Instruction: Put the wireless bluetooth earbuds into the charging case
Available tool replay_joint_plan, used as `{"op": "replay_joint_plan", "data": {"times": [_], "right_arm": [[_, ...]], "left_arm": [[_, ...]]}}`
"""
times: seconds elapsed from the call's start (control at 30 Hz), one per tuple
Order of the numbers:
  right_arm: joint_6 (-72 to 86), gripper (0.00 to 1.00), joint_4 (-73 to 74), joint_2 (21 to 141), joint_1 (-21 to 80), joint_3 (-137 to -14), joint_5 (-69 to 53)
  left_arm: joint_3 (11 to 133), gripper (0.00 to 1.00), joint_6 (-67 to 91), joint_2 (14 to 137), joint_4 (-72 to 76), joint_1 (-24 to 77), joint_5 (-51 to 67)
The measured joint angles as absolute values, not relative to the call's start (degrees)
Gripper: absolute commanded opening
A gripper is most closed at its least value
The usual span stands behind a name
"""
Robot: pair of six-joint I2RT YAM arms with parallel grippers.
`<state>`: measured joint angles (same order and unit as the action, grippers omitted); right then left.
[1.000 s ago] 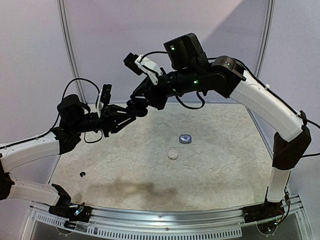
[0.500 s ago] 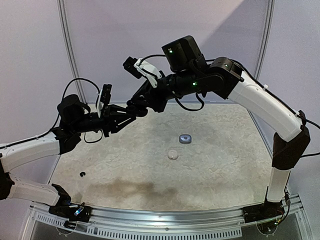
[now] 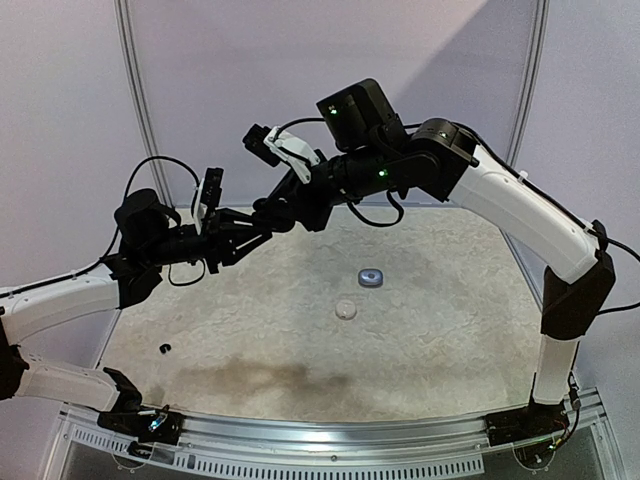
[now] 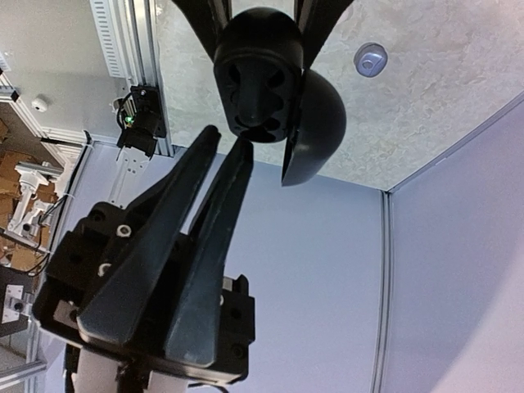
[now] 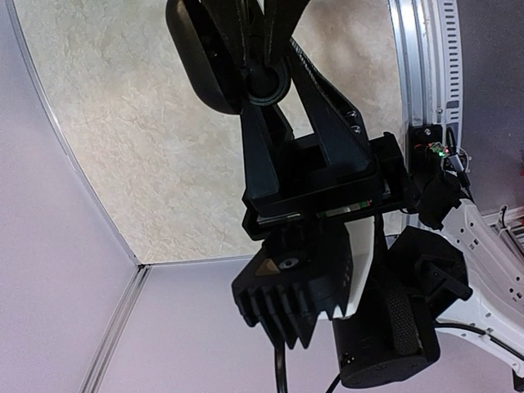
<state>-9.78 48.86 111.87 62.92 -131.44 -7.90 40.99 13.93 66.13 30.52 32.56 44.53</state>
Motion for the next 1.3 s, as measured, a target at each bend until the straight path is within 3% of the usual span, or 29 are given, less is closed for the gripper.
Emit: {"op": "replay_joint_plan", "data": {"times": [0.37, 0.77, 1.3], "right_arm": [[-10.1, 0.0, 48.8, 112.7, 62.8, -131.3, -7.9], [-10.0, 0.0, 46.9, 112.2, 62.3, -126.1, -8.2], [-4.7, 0.13, 41.1, 109.4, 60.1, -123.1, -10.4]], "left_arm": [[40.9, 0.0, 13.6, 66.1, 29.9, 32.4, 44.4], [38.6, 0.0, 14.5, 66.1, 28.8, 32.3, 42.7], [38.5, 0.0, 15.1, 65.9, 32.4, 32.1, 41.1]]}}
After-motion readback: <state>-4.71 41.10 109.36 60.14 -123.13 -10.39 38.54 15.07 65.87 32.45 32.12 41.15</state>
